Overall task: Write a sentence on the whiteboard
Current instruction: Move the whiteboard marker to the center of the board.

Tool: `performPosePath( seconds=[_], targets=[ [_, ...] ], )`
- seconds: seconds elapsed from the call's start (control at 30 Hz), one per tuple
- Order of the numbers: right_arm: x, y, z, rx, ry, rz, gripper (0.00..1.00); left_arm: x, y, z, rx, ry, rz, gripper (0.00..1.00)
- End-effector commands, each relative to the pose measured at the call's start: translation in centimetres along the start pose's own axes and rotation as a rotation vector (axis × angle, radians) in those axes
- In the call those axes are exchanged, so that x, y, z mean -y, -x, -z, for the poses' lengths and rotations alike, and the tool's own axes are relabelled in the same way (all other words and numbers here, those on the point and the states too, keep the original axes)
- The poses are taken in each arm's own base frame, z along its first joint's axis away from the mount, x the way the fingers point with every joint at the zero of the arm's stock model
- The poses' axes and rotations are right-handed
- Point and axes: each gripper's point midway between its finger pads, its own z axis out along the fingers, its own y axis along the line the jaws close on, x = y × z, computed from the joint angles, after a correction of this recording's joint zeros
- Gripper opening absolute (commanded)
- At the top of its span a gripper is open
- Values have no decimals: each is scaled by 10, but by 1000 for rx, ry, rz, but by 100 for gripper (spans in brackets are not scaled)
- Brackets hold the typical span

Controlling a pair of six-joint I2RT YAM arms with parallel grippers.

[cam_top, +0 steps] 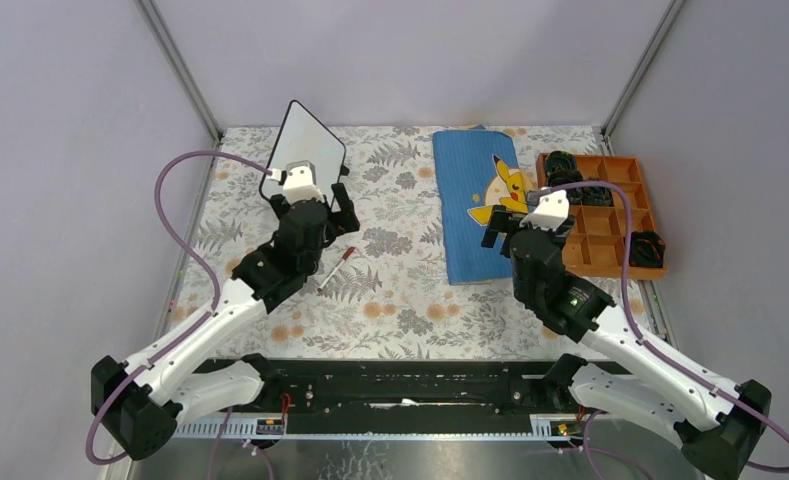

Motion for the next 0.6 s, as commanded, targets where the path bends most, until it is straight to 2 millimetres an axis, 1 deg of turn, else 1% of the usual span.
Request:
performPosePath(
  seconds=[0.0,0.17,0.3,0.47,0.57],
  targets=[
    [0,18,3,61,17,-37,100,12,17,6,71,-91,3,99],
    [-5,20,8,74,74,-34,100,13,20,11,89,-123,-9,99],
    [-17,20,14,69,172,-26,100,14,18,12,86,-135,-34,99],
    [-33,18,21,43,281,-4,100,10,9,9,65,-119,-68,99],
    [-38,13,24,24,319,1,100,7,-2,4,28,-99,-95,99]
  ],
)
